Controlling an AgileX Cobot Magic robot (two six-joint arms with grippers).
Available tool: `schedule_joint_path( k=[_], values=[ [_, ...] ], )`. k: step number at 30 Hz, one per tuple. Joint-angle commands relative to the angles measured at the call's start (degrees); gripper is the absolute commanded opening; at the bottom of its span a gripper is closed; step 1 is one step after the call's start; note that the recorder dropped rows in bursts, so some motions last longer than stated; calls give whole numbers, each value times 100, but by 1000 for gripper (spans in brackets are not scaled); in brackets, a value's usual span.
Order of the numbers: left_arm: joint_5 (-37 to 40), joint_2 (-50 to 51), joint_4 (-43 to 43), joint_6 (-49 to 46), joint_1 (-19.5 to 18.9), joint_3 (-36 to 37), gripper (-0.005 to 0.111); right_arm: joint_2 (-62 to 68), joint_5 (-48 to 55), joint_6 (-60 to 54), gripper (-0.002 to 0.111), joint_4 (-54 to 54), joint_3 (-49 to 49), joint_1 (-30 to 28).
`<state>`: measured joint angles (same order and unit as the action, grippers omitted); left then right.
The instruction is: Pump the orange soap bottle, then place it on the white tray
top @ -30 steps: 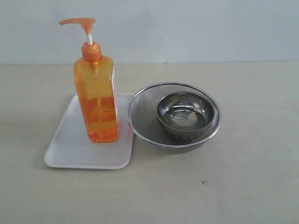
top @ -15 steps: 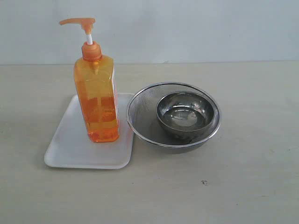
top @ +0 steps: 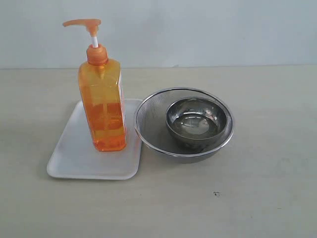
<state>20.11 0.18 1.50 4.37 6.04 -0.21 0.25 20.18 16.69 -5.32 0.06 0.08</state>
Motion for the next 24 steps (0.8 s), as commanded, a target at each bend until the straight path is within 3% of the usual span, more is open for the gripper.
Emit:
schedule_joint_path(
  k=[1, 24],
  values=[
    [15, -18, -57, 10, -17, 21, 5, -25, -55, -7, 1, -3, -6, -8],
    [15, -18, -45, 10, -17, 21, 5, -25, -14, 115, 1, -3, -6, -8]
  ],
)
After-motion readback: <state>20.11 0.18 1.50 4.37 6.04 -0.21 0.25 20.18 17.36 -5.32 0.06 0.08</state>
